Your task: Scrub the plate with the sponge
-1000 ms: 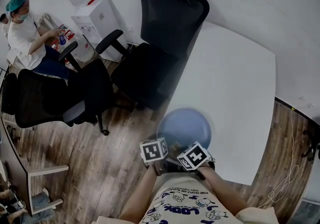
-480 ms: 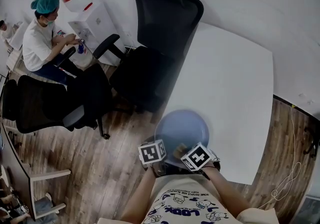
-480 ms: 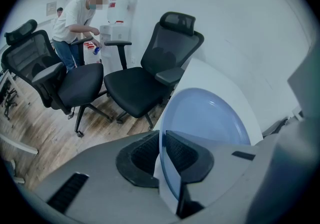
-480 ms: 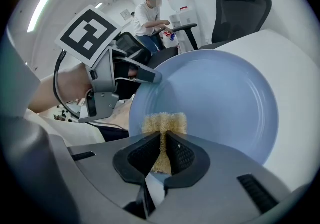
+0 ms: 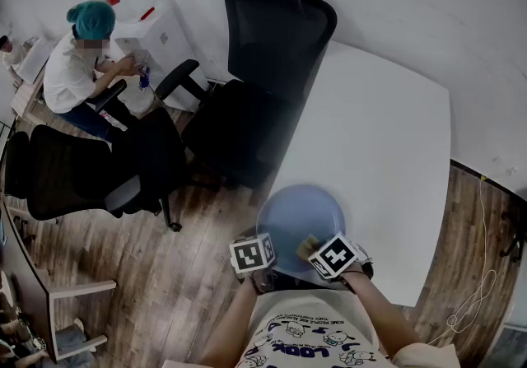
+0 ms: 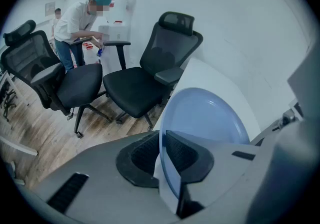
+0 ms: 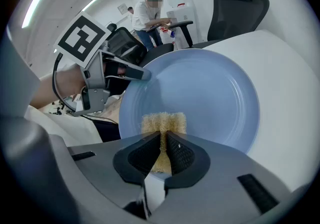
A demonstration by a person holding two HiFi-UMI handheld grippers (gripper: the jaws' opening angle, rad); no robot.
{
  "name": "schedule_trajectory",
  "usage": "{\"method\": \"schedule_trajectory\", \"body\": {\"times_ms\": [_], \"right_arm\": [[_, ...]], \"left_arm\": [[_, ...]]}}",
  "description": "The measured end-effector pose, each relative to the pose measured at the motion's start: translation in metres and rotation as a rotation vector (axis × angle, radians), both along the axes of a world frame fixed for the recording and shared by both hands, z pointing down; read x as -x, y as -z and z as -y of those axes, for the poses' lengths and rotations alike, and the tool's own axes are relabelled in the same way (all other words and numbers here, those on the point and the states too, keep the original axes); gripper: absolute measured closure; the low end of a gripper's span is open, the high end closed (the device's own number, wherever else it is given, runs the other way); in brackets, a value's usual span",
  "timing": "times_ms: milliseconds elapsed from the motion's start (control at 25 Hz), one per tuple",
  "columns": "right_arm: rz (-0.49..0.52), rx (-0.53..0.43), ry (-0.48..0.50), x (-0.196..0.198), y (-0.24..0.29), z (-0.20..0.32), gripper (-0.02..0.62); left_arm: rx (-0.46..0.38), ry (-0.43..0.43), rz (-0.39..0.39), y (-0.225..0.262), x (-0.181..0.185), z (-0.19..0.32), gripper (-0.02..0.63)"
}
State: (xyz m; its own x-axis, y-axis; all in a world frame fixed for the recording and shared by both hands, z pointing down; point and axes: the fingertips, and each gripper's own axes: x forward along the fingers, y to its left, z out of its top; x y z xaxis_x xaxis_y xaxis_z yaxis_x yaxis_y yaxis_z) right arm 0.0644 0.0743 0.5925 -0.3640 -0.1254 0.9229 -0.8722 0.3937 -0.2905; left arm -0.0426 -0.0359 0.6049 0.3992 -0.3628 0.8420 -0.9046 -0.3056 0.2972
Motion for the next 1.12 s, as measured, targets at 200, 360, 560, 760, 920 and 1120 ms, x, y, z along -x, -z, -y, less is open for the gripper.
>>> {"method": "schedule_trajectory", "body": {"times_ms": [200, 360, 560, 760, 920, 1120], "right_arm": [[-0.013, 0.002, -0.024, -0.011, 0.001, 0.003, 0.549], [-0.026, 0.002, -0.046, -0.022, 0.002, 0.009, 0.549], [-0.034, -0.003, -0.090, -0.036, 0.003, 0.017, 0.549], [-0.031, 0.002, -0.111, -0.044, 0.002, 0.025, 0.549], [-0.038, 0.005, -0.125, -0.049, 0.001, 0.031, 0.549], [-0.061, 0.007, -0.129, -0.054, 0.002, 0.039, 0.549]], "left_arm": [[0.001, -0.009, 0.001, 0.001, 0.001, -0.001, 0.569], [0.000, -0.012, 0.009, 0.001, 0.001, -0.002, 0.568], [-0.002, -0.020, 0.012, 0.001, 0.001, -0.002, 0.566], [-0.007, -0.027, 0.020, 0.001, 0.000, -0.002, 0.565], [-0.007, -0.026, 0.023, 0.001, 0.000, -0.003, 0.563], [-0.005, -0.028, 0.016, 0.001, 0.001, -0.004, 0.563]]}}
